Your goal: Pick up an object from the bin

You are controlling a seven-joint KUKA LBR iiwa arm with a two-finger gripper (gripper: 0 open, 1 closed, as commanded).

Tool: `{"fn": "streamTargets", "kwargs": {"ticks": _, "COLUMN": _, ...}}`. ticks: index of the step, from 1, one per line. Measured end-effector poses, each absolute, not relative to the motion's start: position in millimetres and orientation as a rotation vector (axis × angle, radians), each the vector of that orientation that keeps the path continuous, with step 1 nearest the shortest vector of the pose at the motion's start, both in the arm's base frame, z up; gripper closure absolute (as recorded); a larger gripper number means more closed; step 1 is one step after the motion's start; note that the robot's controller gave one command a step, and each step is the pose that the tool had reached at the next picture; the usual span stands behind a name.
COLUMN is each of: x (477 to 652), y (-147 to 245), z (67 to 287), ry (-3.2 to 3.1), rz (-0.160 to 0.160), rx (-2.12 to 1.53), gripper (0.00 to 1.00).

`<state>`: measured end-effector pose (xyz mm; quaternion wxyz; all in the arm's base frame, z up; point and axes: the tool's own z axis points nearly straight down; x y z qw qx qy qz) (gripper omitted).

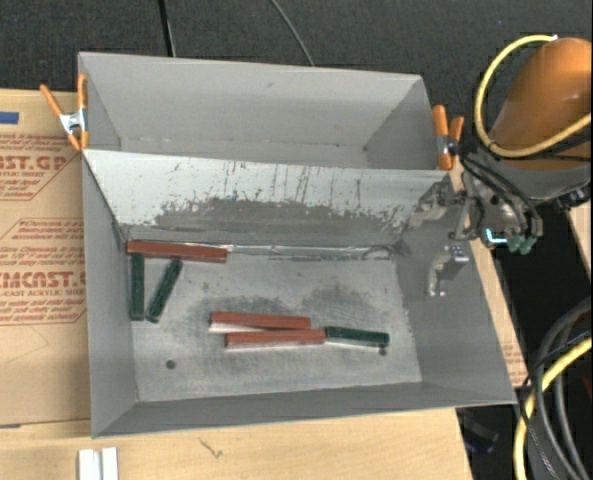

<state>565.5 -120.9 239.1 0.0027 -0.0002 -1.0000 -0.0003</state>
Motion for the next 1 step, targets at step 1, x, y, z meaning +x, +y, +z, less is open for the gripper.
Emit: {"fn": "streamTargets", "kwargs": {"ticks": 1, "x": 567.0, "y": -120.4, "z": 243.6, "ry": -3.144, "rz": 0.001, "rx": 0.002, "gripper": 0.00}}
